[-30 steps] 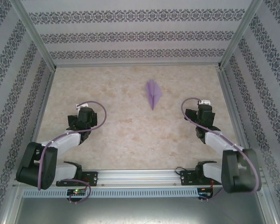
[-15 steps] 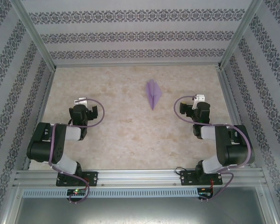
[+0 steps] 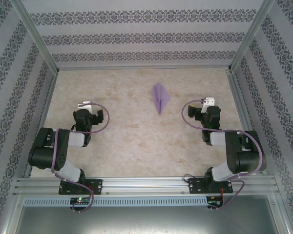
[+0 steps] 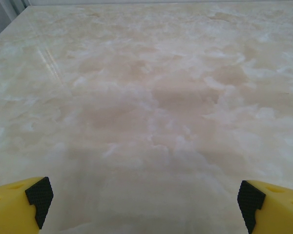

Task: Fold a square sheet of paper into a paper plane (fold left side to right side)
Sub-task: Reset both arms

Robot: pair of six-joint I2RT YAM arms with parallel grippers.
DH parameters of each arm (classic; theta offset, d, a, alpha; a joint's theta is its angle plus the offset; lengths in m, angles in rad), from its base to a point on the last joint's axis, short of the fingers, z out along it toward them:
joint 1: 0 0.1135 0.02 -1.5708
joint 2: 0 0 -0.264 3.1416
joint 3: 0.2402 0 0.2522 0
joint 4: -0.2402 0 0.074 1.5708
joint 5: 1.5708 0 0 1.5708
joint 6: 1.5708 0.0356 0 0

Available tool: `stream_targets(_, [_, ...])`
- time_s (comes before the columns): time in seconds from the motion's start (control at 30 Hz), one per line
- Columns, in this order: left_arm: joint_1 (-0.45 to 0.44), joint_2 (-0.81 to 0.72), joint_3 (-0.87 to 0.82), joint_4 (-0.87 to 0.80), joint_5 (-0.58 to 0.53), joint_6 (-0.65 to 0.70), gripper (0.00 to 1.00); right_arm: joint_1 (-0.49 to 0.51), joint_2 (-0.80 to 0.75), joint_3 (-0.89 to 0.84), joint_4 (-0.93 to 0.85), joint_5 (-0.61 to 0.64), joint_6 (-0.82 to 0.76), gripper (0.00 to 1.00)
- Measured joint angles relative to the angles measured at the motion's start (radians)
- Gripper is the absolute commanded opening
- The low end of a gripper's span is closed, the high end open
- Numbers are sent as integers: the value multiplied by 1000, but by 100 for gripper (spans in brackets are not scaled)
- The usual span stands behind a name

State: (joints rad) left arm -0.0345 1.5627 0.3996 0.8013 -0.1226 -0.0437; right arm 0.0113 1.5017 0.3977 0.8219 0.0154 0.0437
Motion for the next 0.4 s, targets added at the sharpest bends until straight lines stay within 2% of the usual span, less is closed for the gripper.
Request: stream_targets(0.4, [3, 0, 0, 0, 1, 0, 100, 0, 0, 0, 0, 2, -6, 98])
